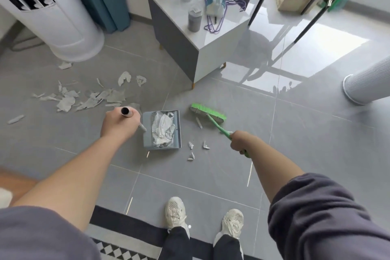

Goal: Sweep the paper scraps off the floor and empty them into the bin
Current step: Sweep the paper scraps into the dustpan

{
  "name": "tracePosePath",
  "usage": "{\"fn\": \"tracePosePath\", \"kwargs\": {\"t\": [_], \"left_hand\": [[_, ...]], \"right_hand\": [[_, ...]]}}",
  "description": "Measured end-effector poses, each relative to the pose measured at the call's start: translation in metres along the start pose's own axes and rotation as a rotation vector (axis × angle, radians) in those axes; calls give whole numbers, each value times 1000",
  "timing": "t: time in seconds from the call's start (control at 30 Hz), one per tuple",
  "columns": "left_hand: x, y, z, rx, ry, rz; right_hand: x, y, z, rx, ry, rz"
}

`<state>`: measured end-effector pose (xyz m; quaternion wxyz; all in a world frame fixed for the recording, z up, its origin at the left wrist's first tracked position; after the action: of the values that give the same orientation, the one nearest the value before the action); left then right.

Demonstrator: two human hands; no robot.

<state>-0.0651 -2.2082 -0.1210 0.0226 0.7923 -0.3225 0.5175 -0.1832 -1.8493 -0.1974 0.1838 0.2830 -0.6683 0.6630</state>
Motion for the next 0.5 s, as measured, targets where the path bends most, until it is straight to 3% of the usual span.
{"fn": "tracePosePath", "kwargs": {"t": [0.33,0.5], "left_hand": [[31,9,22,36,15,11],[42,14,39,78,22,5]], "right_hand": [[19,-32,-34,24,-99,58],[24,-30,-3,130,-154,-8]]}}
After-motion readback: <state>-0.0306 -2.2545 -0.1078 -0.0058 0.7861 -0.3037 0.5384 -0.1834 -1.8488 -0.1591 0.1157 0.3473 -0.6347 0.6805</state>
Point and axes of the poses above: each hand's wrist, its own y-axis towards the middle knuckle, its own x-axis out of the back of the hand, z = x × y, the point moved 7 cm from there along y, towards the middle knuckle, and after that the axes turned 8 degrees about -z, right-handed, at the moved point
